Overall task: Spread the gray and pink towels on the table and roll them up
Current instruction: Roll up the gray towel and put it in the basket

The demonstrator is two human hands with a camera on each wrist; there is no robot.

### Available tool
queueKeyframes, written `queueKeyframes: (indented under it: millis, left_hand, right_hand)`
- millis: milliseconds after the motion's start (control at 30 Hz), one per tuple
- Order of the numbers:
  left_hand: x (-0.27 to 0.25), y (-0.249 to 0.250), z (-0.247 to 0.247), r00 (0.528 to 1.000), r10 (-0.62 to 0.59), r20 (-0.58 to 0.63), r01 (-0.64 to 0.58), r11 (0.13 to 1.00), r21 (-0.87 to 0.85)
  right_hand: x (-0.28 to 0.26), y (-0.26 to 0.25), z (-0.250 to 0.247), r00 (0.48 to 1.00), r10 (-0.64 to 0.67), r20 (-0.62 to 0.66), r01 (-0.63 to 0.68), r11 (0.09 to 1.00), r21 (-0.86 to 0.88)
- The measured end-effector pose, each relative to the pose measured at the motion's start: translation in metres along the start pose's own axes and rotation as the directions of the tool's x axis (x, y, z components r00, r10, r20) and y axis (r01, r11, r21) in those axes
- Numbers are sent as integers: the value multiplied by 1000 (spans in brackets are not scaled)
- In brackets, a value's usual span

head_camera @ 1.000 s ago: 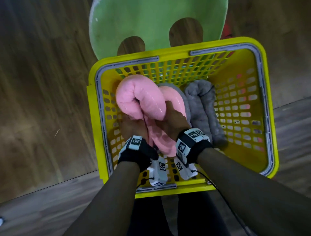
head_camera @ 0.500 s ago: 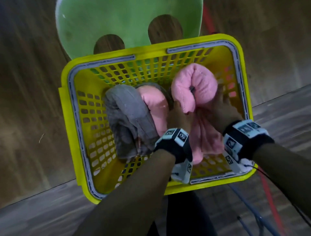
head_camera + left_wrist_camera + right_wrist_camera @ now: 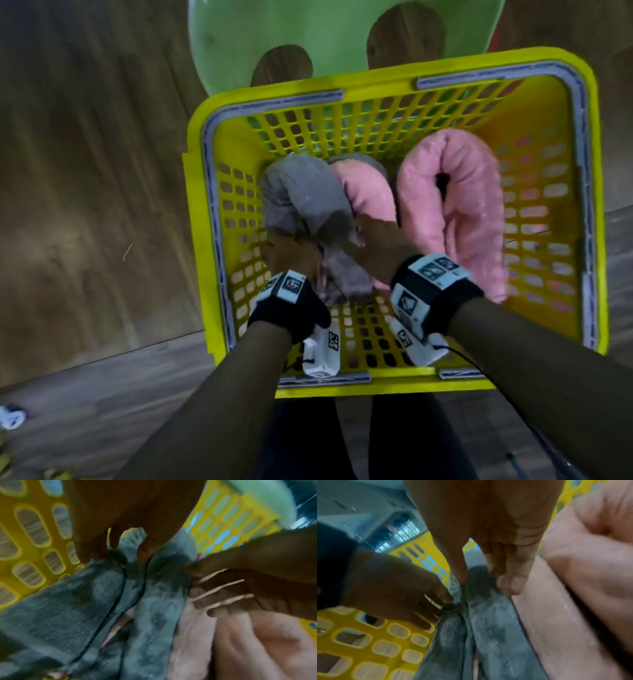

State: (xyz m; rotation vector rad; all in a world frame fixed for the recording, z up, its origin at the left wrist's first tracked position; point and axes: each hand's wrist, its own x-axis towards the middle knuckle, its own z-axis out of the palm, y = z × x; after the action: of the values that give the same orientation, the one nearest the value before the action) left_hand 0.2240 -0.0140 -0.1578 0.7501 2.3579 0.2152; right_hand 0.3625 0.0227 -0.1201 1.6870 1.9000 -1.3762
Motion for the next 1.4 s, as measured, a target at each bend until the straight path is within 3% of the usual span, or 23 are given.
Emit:
queueKeyframes:
  millis: [67, 133, 200, 233, 300, 367, 400, 433, 567, 600, 667, 733, 800, 900, 1033, 1133, 1167, 1233, 1267, 1333, 1400]
  left_hand:
    - [1, 4, 4, 999, -19, 36, 19, 1000, 6]
    - [6, 2, 8, 980, -102, 172, 90, 993, 76]
    - [16, -10, 19, 991, -80, 105, 72, 995, 73]
    - [23, -15, 27, 999, -29, 44, 26, 998, 61]
    - [26, -14, 24, 998, -61, -18, 62, 996, 65]
    - [33, -10, 19, 988, -131, 85, 125, 989, 73]
    - [33, -13, 13, 975, -82, 207, 76, 996, 36]
    - [33, -16, 8, 969, -17, 245, 20, 1000, -12]
    - [26, -22, -6, 995, 61, 85, -49, 990, -130]
    - [17, -20, -9, 992, 100, 73, -94, 993, -77]
    - [-7, -12, -17, 982, 119, 144, -97, 984, -150]
    - [-28, 0, -29, 975, 182, 130, -164, 977, -139]
    - [-49, 19, -38, 939, 298, 172, -271, 949, -161]
    - [-76, 56, -29, 862, 424, 278, -369, 901, -230]
    - [-97, 94, 31, 773, 458, 438, -413, 888, -201]
    - [-97, 96, 60, 637, 472, 610, -456, 868, -195]
    - [-94, 92, 60, 579, 509, 637, -488, 842, -229]
    - [-80, 80, 49, 530, 560, 637, -471, 819, -328]
    - [-68, 71, 42, 562, 555, 614, -416, 831, -370]
    - [-31, 46, 29, 726, 443, 526, -247, 882, -402]
    - [15, 16, 21, 893, 204, 400, -135, 971, -195]
  right_hand:
    - [15, -14, 21, 999, 44, 17, -44, 999, 16]
    - [32, -24, 45, 987, 153, -50, -150, 987, 52]
    - [47, -25, 63, 954, 269, -130, -250, 957, 148]
    - [51, -24, 67, 948, 283, -147, -255, 949, 185]
    - [54, -19, 66, 962, 251, -111, -219, 945, 242]
    - [51, -12, 59, 974, 210, -83, -180, 944, 275]
    - [46, -8, 54, 978, 194, -82, -164, 945, 283]
    - [40, -5, 50, 981, 175, -86, -144, 947, 288]
    - [9, 1, 23, 984, 121, -129, -75, 946, 316]
    - [2, 3, 13, 978, 134, -158, -78, 945, 317]
    - [-16, 7, -10, 963, 170, -207, -100, 945, 312]
    - [-36, 16, -33, 948, 162, -273, -78, 953, 293]
    - [-57, 32, -55, 917, 140, -374, -49, 969, 242]
    - [-80, 60, -82, 847, 205, -491, -148, 977, 153]
    - [-82, 98, -92, 842, 404, -358, -402, 912, 82]
    - [-77, 101, -86, 848, 447, -286, -457, 889, 36]
    - [-79, 96, -86, 835, 433, -340, -452, 892, 24]
    - [-81, 77, -85, 798, 295, -525, -347, 938, -1]
    - [-80, 63, -83, 792, 201, -576, -241, 970, 7]
    - [-64, 32, -72, 860, 61, -506, -50, 998, 35]
    - [-35, 11, -50, 946, 71, -315, -71, 997, 11]
